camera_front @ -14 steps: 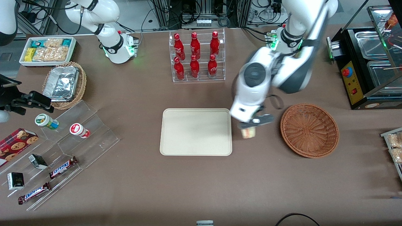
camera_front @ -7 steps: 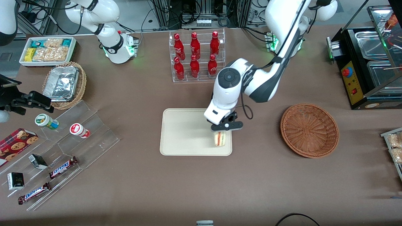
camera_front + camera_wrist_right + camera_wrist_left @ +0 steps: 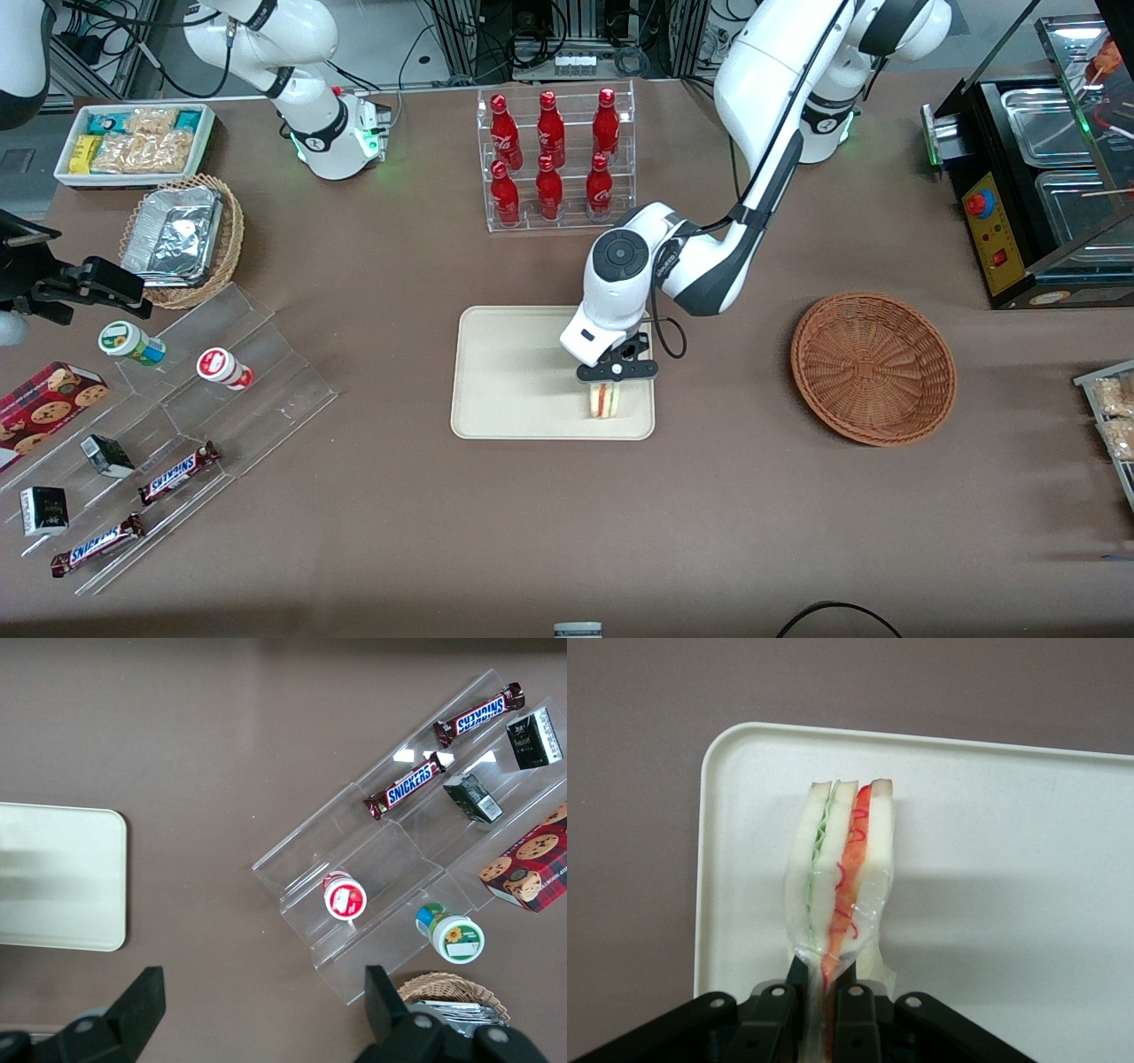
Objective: Place sandwich from basket to tray
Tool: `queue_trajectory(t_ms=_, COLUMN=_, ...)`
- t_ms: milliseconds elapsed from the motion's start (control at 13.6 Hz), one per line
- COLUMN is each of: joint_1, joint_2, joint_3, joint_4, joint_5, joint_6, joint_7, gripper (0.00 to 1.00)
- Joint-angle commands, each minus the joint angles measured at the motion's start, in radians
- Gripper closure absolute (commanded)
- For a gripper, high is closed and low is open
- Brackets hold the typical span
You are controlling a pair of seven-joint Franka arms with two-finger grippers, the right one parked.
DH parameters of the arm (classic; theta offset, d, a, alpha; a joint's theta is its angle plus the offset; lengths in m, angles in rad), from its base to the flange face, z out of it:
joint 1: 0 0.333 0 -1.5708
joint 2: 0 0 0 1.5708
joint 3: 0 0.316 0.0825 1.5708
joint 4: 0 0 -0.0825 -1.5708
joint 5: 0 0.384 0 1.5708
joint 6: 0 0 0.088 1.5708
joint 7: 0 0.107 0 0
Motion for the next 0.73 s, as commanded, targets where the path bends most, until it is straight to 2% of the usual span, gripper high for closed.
queue_trajectory(t_ms=0, joint_1=-0.016, joint_2=0.009, joint_3=0.007, joint_4=0.014, joint_5=0.018, joint_6=-0.015, joint_7=0.003, gripper=0.9)
queue_trajectory(t_ms=147, joint_1=-0.024, joint_2=0.024, joint_3=0.009, joint_4=0.009, joint_5=0.023, joint_6=-0.015, joint_7=0.003, gripper=0.83)
queue_trajectory(t_ms=294, joint_1=-0.036, joint_2=0.035, joint_3=0.009, joint_4=0.009, joint_5=0.04, joint_6=-0.014, joint_7=-0.005, gripper=0.82)
queue_trajectory(t_ms=367, joint_1=-0.036, joint_2=0.035, joint_3=0.009, joint_4=0.009, joint_5=0.04, joint_6=-0.015, joint_7=-0.006, gripper=0.63)
queue_trajectory(t_ms=440, joint_1=-0.036, joint_2=0.035, joint_3=0.009, joint_4=0.011, joint_5=0.04, joint_6=-0.015, joint_7=-0.005, gripper=0.2)
queue_trajectory(t_ms=514, joint_1=-0.03, joint_2=0.03, joint_3=0.009, joint_4=0.011, joint_5=0.038, joint_6=-0.015, joint_7=0.001, gripper=0.0)
queue_trajectory(t_ms=661, joint_1=-0.024, joint_2=-0.009, joint_3=0.01, joint_4=0.018, joint_5=0.026, joint_6=-0.034, joint_7=-0.009, gripper=0.0)
